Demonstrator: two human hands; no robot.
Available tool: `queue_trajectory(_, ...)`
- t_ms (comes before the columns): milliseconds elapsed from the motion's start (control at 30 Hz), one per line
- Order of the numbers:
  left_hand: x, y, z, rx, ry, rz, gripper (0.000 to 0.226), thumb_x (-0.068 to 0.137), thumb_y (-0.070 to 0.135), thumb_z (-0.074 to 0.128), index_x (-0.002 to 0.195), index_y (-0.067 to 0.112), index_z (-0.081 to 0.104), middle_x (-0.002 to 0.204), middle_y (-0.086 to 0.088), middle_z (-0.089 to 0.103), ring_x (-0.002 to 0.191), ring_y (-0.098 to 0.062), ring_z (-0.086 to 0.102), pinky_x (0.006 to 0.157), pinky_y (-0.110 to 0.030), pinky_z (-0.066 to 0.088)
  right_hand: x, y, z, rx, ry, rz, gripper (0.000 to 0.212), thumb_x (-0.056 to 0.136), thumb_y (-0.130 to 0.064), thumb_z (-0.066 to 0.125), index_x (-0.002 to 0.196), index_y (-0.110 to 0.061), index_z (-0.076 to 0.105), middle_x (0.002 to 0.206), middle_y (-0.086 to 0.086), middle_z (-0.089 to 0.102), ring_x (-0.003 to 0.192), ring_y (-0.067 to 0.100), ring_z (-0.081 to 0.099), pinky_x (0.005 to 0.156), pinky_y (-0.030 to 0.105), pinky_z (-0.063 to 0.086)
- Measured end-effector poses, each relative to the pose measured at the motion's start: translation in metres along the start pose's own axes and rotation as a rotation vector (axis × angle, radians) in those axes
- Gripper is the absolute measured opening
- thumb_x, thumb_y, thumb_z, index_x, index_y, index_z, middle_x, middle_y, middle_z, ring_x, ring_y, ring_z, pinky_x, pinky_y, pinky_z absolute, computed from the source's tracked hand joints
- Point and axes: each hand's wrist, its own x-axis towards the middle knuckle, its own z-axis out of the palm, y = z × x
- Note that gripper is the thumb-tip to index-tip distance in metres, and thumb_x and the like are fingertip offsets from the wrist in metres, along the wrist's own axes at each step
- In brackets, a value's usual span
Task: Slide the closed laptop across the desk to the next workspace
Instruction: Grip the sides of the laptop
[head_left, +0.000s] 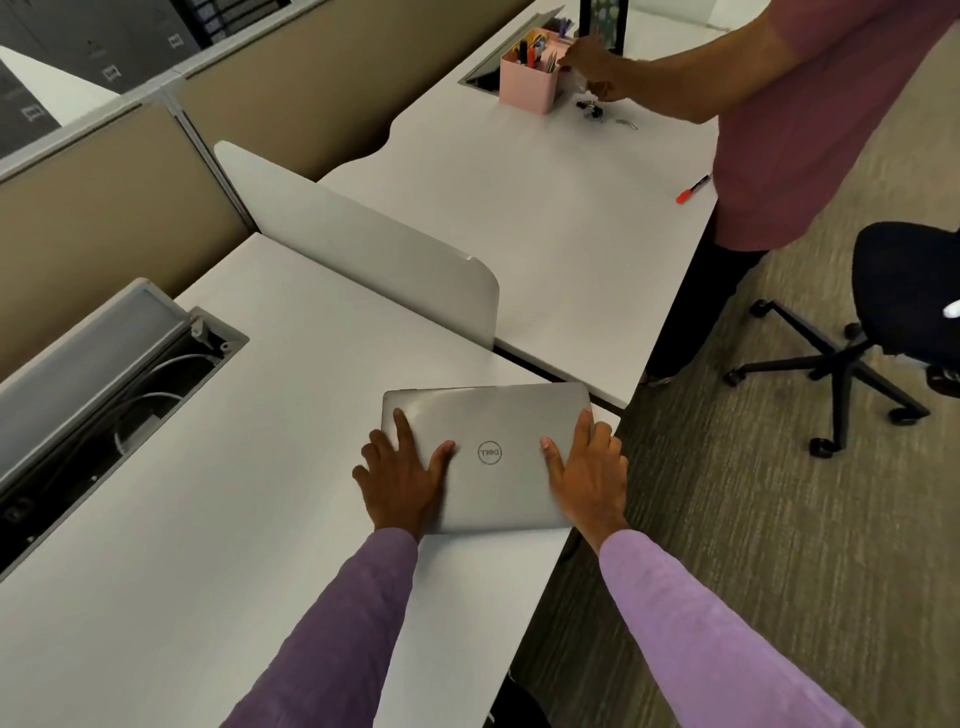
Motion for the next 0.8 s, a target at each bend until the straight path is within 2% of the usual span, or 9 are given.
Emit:
queue_trajectory(100,0.0,0.001,-0.001,-0.004,-0.001,-0.01,0.094,0.088,0.081,0.025,0.159,0.019,0.021,0.126,-0.016,0.049,0.11,-0.033,0.048,0.084,-0.044,0.044,0.002,0.0,0.0,-0.013,-0.026,-0.002,0.09,0.092,-0.072,0.017,0.155,-0.007,0.019,0.127,0.017,0.048,0.1,0.028,0.051,0.072,0.04,0.056)
queue_trajectory(167,0.001,0.002,-0.003,-0.044,-0.014,-0.018,0.093,0.089,0.08,0.027,0.158,0.019,0.022,0.125,-0.016,0.049,0.111,-0.033,0.048,0.084,-0.044,0.045,0.003,0.001,0.0,0.001,-0.034,0.005,0.087,0.094,-0.07,0.025,0.155,-0.008,0.017,0.127,0.016,0.046,0.1,0.027,0.05,0.069,0.039,0.055)
queue_trajectory(300,0.004,0.002,-0.011,-0.205,-0.049,-0.054,0.093,0.085,0.084,0.036,0.154,0.022,0.027,0.125,-0.016,0.044,0.113,-0.036,0.045,0.087,-0.047,0.044,0.006,-0.004,0.001,0.062,-0.037,0.039,0.082,0.095,-0.062,0.04,0.152,-0.007,0.022,0.126,0.016,0.047,0.102,0.029,0.051,0.069,0.041,0.055)
queue_trajectory(467,0.011,0.002,-0.02,-0.454,-0.076,-0.161,0.085,0.075,0.082,0.058,0.14,0.03,0.038,0.123,-0.014,0.043,0.119,-0.038,0.043,0.095,-0.054,0.042,0.006,-0.006,0.0,0.127,-0.022,0.076,0.078,0.095,-0.059,0.045,0.15,-0.007,0.026,0.123,0.016,0.046,0.101,0.028,0.051,0.069,0.04,0.056)
queue_trajectory(600,0.017,-0.005,-0.02,-0.582,-0.089,-0.21,0.087,0.071,0.074,0.069,0.142,0.034,0.037,0.127,-0.013,0.044,0.126,-0.038,0.042,0.102,-0.056,0.041,-0.001,-0.006,0.003,0.16,0.01,0.103,0.076,0.092,-0.06,0.047,0.145,-0.009,0.03,0.117,0.014,0.047,0.095,0.025,0.051,0.062,0.034,0.053)
queue_trajectory(800,0.011,-0.013,-0.018,-0.728,-0.1,-0.191,0.092,0.066,0.073,0.075,0.141,0.04,0.032,0.126,-0.011,0.049,0.125,-0.035,0.049,0.098,-0.051,0.048,0.002,0.002,0.002,0.242,0.024,0.083,0.072,0.091,-0.058,0.053,0.142,-0.013,0.031,0.114,0.012,0.044,0.092,0.023,0.05,0.06,0.032,0.045)
